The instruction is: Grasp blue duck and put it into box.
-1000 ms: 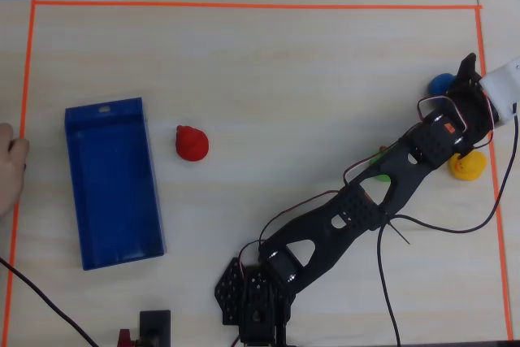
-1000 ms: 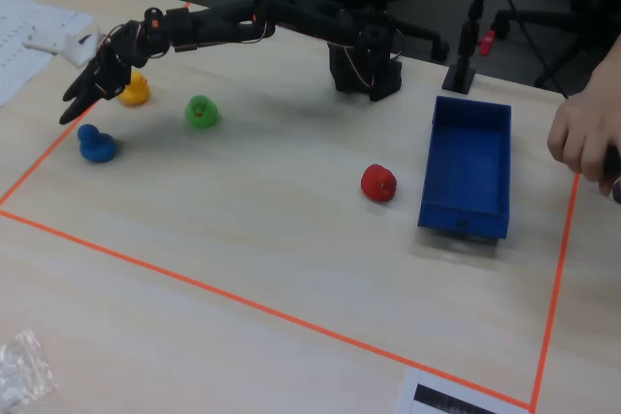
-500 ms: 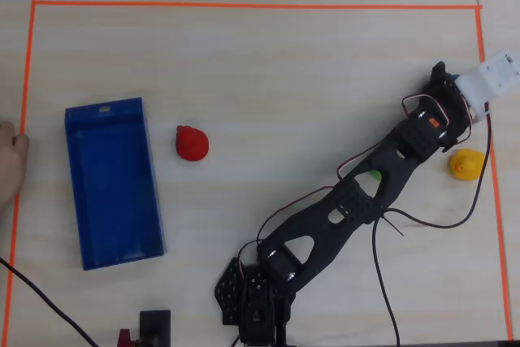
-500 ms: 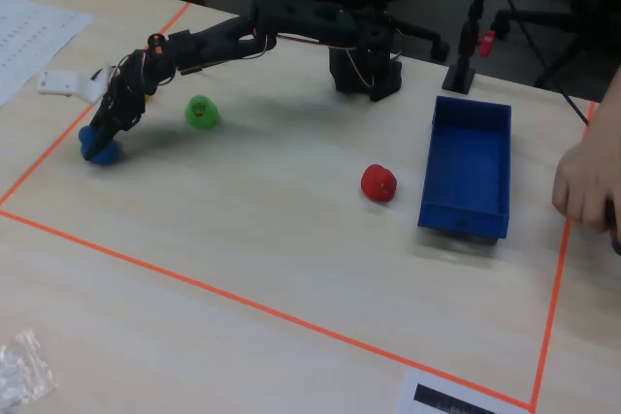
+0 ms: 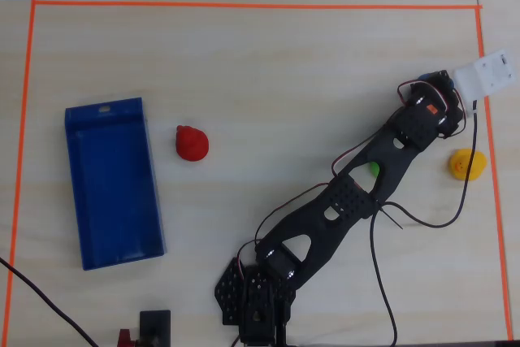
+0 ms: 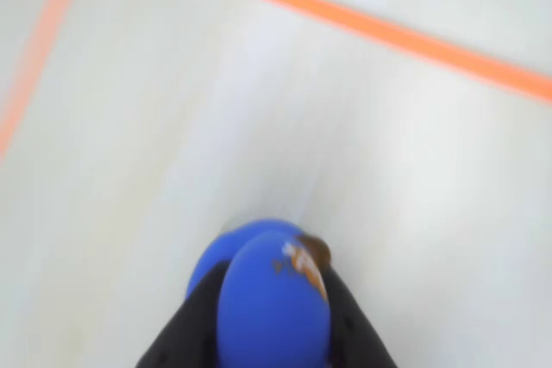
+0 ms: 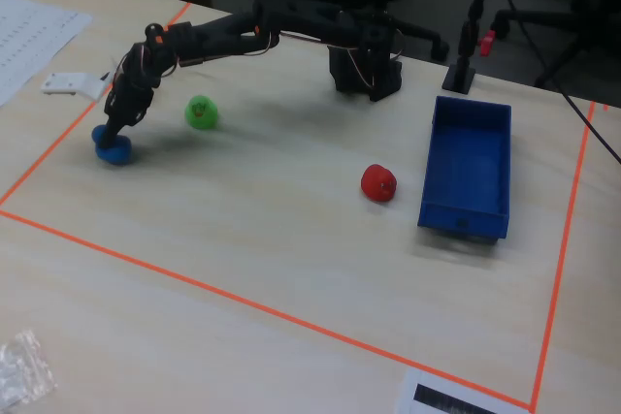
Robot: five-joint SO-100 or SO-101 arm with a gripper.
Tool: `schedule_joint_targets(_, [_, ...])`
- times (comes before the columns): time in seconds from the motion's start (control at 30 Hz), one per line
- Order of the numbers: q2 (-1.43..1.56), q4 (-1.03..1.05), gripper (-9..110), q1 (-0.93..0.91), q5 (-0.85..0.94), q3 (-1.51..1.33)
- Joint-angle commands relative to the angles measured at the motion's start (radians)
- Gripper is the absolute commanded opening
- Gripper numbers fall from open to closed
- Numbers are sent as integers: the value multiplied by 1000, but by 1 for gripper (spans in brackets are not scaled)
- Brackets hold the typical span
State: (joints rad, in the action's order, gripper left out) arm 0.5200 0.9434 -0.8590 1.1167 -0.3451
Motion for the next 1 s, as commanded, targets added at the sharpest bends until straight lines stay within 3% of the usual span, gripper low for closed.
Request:
schedule_joint_targets(0.0, [344, 247, 0, 89, -118, 40])
schedule_joint_targets(0.17, [767, 433, 0, 336, -250, -270])
schedule_joint_targets(0.4, [1141, 495, 0, 887, -430, -709])
schedule_joint_targets(0.63, [1287, 454, 0, 1408, -491, -1040])
schedule_joint_targets(0.97, [1190, 347, 0, 1779, -512, -1114])
